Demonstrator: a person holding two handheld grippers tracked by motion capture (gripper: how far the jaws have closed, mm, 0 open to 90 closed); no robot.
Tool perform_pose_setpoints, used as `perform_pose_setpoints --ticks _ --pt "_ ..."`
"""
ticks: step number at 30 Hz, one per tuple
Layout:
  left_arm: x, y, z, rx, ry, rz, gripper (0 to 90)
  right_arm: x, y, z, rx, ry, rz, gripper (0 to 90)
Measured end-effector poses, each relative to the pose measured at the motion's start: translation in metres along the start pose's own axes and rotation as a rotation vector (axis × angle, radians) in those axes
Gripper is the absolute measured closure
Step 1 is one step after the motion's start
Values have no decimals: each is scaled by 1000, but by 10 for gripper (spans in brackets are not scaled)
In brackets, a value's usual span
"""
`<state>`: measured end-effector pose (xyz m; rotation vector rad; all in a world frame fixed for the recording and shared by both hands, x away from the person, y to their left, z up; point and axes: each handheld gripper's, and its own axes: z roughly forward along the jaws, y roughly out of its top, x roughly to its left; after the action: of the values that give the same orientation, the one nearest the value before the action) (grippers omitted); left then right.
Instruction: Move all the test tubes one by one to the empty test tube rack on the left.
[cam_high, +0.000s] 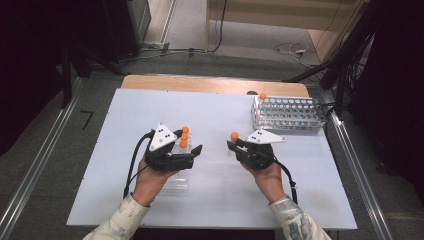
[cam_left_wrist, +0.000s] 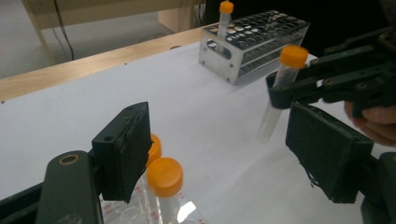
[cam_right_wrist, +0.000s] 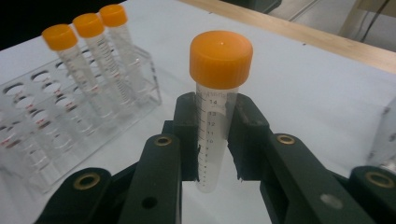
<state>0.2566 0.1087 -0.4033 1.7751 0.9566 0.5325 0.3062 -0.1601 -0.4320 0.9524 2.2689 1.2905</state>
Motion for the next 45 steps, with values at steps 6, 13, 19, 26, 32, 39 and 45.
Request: perform_pose_setpoints --ticks 6,13,19,26,32,39,45 --pt "-9 1 3 5 -29 19 235 14 -1 6 13 40 -25 721" --pt "-16 -3 9 27 -46 35 238 27 -3 10 27 69 -61 721" --pt "-21 -5 13 33 -62 50 240 36 -4 14 33 98 -82 721" --pt "-26 -7 16 48 -90 69 275 49 -6 17 41 130 -112 720" --pt "-29 -11 21 58 -123 72 410 55 -6 18 45 163 -111 721" --pt "-31 -14 22 58 -139 76 593 58 -6 18 44 176 -122 721" --pt "-29 -14 21 57 -137 72 692 59 -6 18 43 178 -118 720"
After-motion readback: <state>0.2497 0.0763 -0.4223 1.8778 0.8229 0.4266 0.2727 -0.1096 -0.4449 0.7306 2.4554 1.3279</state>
